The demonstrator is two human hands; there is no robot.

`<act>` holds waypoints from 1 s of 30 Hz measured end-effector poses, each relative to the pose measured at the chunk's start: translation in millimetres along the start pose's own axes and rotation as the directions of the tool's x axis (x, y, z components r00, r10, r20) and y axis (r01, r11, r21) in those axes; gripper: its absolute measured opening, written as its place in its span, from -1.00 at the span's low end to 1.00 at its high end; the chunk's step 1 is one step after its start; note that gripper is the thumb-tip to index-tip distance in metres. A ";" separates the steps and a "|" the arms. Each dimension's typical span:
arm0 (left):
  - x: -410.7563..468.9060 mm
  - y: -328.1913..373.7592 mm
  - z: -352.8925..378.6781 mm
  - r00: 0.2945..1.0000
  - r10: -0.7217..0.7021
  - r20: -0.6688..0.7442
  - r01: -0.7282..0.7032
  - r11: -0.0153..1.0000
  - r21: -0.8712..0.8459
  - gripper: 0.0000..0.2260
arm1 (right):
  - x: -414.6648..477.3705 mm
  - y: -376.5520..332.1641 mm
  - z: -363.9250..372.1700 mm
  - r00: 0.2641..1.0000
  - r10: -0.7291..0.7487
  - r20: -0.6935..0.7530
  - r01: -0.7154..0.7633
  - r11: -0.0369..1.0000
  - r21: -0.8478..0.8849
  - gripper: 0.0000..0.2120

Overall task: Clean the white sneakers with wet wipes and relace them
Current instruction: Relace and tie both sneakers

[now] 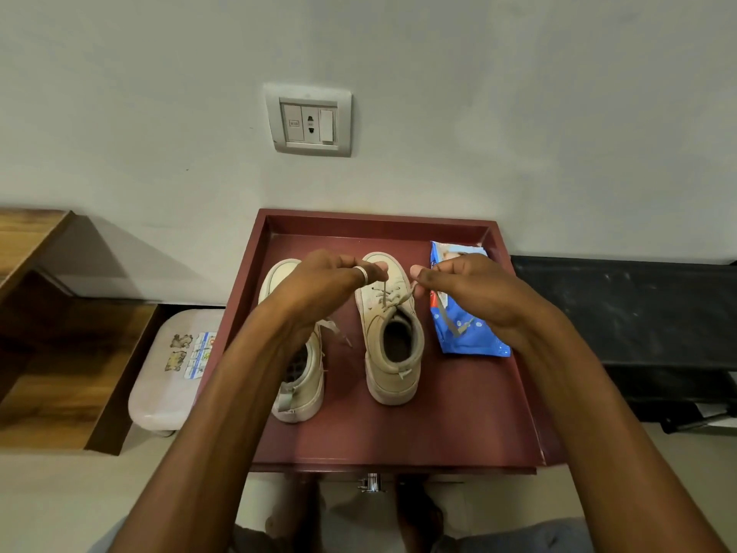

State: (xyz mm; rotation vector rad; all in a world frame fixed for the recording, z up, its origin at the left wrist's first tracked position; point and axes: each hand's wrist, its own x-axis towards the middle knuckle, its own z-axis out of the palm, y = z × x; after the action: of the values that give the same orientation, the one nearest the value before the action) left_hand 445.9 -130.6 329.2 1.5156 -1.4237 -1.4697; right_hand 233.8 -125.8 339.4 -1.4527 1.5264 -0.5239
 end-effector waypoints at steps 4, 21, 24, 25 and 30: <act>2.4 -2.5 6.8 0.999 -0.003 -0.048 -0.003 0.991 -0.131 -0.89 | 2.6 -0.6 4.6 0.997 -0.041 0.064 0.032 0.989 0.143 -0.83; 8.3 -10.3 27.7 0.972 0.192 -0.132 -0.199 0.979 -0.043 -0.72 | 9.7 3.3 12.9 0.995 -0.026 -0.096 0.050 0.966 0.252 -0.82; 10.2 -13.3 28.6 0.971 0.177 -0.159 -0.185 0.982 -0.034 -0.76 | 9.8 3.7 12.8 0.996 -0.024 -0.085 0.045 0.967 0.252 -0.78; 10.3 -13.8 29.1 0.969 0.174 -0.174 -0.182 0.983 -0.029 -0.77 | 8.4 2.3 13.0 0.996 -0.023 -0.090 0.045 0.966 0.255 -0.79; 7.9 -12.8 32.5 0.954 0.208 -0.218 -0.202 0.978 0.049 -0.80 | 3.9 -1.2 13.6 0.991 -0.024 -0.134 0.062 0.956 0.286 -0.81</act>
State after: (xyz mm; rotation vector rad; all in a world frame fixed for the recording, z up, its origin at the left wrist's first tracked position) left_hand 417.6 -126.3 307.7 1.4484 -1.4216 -1.1249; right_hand 246.4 -125.8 332.7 -1.2452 1.4495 -0.8464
